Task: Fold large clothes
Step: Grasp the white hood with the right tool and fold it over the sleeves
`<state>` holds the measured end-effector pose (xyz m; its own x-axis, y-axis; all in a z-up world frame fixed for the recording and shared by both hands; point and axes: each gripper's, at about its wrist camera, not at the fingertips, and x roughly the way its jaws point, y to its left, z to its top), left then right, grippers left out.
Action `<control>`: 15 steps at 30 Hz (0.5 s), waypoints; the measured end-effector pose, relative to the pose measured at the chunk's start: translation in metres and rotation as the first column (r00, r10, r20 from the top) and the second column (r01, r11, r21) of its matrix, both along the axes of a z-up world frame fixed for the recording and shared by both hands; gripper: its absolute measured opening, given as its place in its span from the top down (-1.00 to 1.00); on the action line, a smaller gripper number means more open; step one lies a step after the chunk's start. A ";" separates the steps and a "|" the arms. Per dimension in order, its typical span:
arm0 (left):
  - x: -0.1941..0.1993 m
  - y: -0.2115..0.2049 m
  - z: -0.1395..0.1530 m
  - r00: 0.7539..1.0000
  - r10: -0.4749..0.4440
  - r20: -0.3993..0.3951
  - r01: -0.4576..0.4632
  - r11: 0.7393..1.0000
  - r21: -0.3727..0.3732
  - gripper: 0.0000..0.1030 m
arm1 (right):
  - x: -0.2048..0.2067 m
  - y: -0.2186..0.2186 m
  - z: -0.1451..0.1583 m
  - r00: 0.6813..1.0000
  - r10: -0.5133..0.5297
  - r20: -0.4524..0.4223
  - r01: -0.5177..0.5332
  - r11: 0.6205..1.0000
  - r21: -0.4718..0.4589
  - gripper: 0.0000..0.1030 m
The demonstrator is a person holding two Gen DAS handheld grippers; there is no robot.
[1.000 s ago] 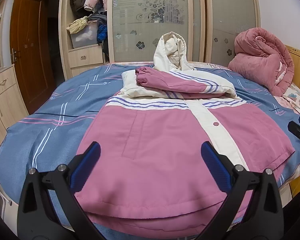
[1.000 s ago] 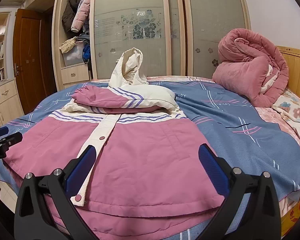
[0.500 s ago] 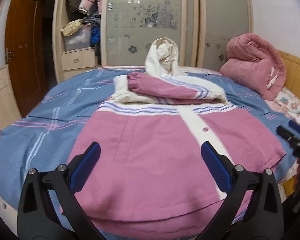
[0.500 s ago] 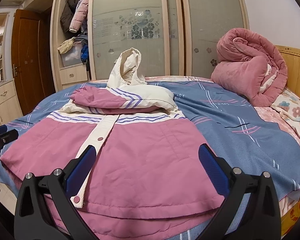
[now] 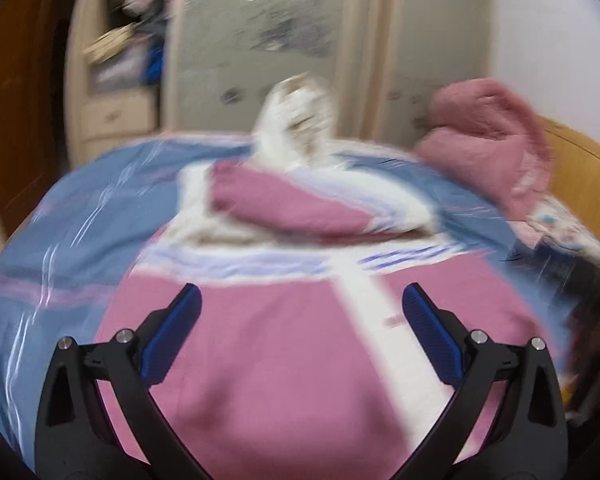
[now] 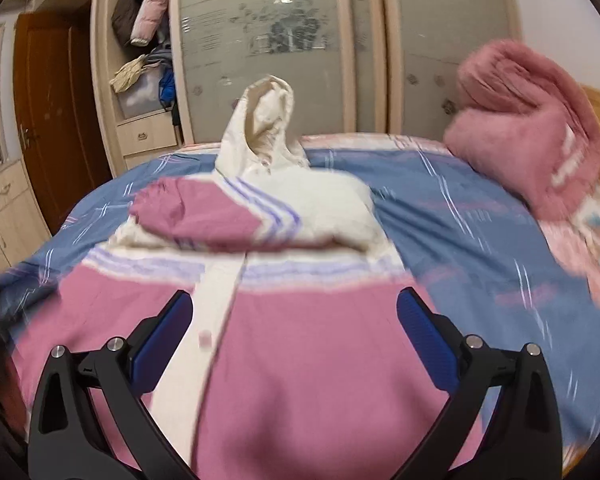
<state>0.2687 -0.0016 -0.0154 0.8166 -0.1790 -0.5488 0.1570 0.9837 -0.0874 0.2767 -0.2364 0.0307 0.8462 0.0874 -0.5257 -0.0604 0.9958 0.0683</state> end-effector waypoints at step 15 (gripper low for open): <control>0.041 0.014 0.005 1.000 0.004 -0.021 -0.005 0.999 -0.053 -0.96 | 0.392 0.058 0.029 0.986 -0.109 -0.128 0.086 0.982 -0.170 -0.76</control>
